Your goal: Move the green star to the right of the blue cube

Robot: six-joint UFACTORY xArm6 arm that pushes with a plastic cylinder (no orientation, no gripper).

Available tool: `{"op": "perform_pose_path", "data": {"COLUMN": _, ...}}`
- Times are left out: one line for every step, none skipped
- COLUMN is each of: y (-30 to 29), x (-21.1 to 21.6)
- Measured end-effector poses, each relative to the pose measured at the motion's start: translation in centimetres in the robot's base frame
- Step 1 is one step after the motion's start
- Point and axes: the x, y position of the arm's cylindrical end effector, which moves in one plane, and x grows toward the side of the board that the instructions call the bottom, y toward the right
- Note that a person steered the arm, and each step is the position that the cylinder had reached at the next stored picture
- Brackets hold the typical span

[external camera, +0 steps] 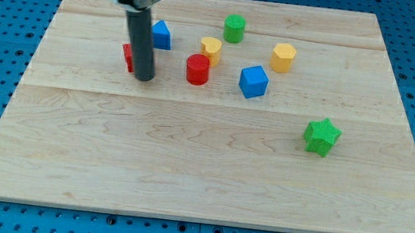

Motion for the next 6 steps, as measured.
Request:
{"op": "perform_pose_path", "data": {"y": -3.2, "x": -1.9}}
{"op": "perform_pose_path", "data": {"y": -1.6, "x": -3.7}}
{"op": "perform_pose_path", "data": {"y": 2.5, "x": -3.7}}
{"op": "perform_pose_path", "data": {"y": 3.4, "x": 0.7}}
{"op": "perform_pose_path", "data": {"y": 10.4, "x": 10.7}}
{"op": "perform_pose_path", "data": {"y": 21.3, "x": 17.9}}
